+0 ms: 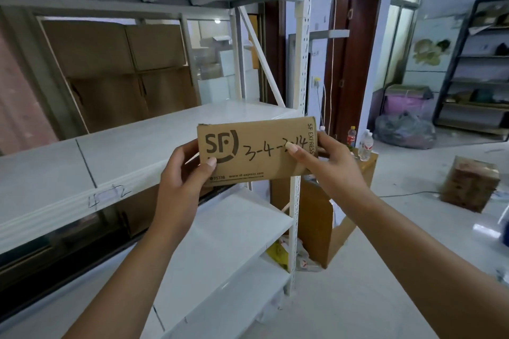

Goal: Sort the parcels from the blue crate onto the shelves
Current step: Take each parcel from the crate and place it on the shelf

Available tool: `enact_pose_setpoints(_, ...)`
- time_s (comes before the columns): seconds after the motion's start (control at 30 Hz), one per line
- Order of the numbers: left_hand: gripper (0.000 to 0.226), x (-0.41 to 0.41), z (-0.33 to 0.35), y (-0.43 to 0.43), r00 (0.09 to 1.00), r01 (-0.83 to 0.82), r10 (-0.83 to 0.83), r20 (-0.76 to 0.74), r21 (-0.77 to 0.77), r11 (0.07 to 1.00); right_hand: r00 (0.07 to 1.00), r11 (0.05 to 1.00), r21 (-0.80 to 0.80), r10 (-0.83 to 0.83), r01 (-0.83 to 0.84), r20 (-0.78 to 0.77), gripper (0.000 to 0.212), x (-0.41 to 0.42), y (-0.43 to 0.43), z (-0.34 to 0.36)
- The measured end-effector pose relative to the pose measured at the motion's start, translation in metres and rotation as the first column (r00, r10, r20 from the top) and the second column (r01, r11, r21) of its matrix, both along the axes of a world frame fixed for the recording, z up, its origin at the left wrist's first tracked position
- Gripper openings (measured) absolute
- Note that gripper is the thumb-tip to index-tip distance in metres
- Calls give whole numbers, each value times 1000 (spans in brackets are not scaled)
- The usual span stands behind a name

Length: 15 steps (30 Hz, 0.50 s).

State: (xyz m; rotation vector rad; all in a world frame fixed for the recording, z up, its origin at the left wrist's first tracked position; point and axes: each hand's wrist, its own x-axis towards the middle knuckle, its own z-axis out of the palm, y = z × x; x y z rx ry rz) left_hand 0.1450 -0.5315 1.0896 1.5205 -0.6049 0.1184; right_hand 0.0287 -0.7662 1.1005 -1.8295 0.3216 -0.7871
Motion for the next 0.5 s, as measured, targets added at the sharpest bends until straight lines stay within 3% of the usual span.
enact_pose_setpoints(0.13, 35, 31, 10, -35, 998, -61, 60, 20, 15, 998, 999, 1000, -8, 28, -28, 18, 50, 40, -43, 8)
enact_pose_setpoints(0.5, 42, 149, 21, -104, 981, -186, 186, 59, -14, 983, 988, 986, -76, 151, -147, 42, 51, 182, -122, 26)
